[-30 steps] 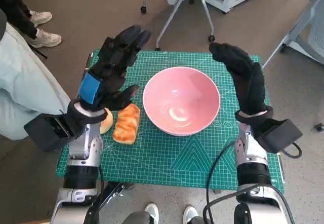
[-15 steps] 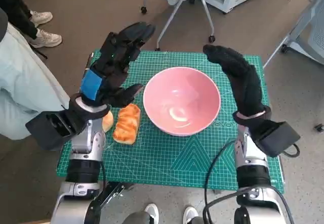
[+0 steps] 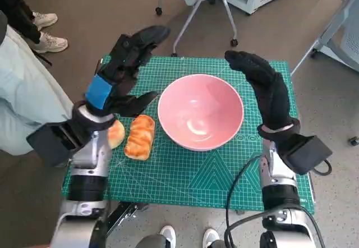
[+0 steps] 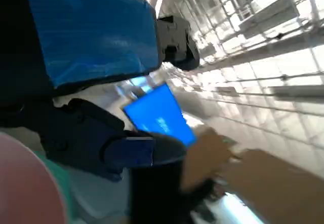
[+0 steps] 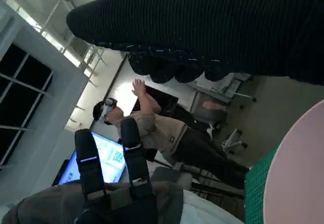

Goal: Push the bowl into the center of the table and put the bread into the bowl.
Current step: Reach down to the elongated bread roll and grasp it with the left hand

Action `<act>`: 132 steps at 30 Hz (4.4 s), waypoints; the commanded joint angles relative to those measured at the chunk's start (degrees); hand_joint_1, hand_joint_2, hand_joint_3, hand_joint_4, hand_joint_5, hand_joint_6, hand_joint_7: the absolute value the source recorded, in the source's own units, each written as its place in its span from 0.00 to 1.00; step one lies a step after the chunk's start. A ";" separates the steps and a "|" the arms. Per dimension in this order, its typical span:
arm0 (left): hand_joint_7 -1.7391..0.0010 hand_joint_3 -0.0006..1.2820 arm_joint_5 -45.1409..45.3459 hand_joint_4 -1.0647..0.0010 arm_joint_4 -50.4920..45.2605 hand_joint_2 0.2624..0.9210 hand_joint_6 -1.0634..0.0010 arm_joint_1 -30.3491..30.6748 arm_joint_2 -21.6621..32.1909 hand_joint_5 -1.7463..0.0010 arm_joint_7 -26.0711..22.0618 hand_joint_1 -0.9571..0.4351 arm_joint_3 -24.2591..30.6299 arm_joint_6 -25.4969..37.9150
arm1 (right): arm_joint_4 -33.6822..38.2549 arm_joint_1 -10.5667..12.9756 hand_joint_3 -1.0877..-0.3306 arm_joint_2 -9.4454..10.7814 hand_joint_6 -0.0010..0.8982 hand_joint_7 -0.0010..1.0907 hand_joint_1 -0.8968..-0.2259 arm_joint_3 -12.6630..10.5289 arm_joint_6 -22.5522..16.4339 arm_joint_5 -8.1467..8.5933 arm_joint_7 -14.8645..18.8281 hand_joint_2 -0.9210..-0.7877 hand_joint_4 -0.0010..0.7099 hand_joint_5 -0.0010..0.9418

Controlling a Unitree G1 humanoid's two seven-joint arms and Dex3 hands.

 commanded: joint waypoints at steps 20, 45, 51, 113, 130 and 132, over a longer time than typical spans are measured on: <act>0.97 0.00 24.79 0.80 -34.31 0.82 0.63 19.86 13.87 1.00 0.51 0.43 -2.18 34.02 | -0.11 2.41 0.44 -0.08 0.16 0.30 0.29 -0.39 3.16 2.14 -0.50 0.00 0.28 0.00; 0.99 0.01 34.86 0.66 -36.73 0.95 0.60 26.80 5.81 0.99 14.15 0.36 -8.47 44.80 | -0.56 2.70 0.44 -0.85 0.14 0.34 0.31 -0.39 4.69 4.32 0.84 0.00 0.28 0.00; 0.99 0.03 40.25 0.58 -37.40 0.99 0.58 26.76 2.74 0.98 17.83 0.33 -11.06 50.36 | -0.82 2.71 0.44 -1.02 0.14 0.35 0.30 -0.54 5.10 4.89 1.12 0.00 0.28 0.00; 0.99 0.02 45.52 0.36 -10.77 0.99 0.55 17.38 -1.09 0.96 23.72 0.47 -21.96 59.97 | -1.50 3.57 0.44 -1.61 0.12 0.41 0.32 -0.65 5.84 6.13 2.32 0.00 0.28 0.00; 0.46 0.07 42.41 0.41 -7.18 1.00 0.37 18.55 1.95 0.25 30.29 0.72 -20.34 49.46 | -1.41 3.60 0.44 -1.18 0.11 0.42 0.32 -0.71 6.05 6.94 3.27 0.00 0.28 0.00; 0.46 0.07 41.87 0.40 -7.59 1.00 0.36 18.79 2.34 0.23 30.46 0.71 -19.99 48.64 | -1.33 3.56 0.44 -1.07 0.11 0.42 0.32 -0.72 5.99 6.93 3.33 0.00 0.28 0.00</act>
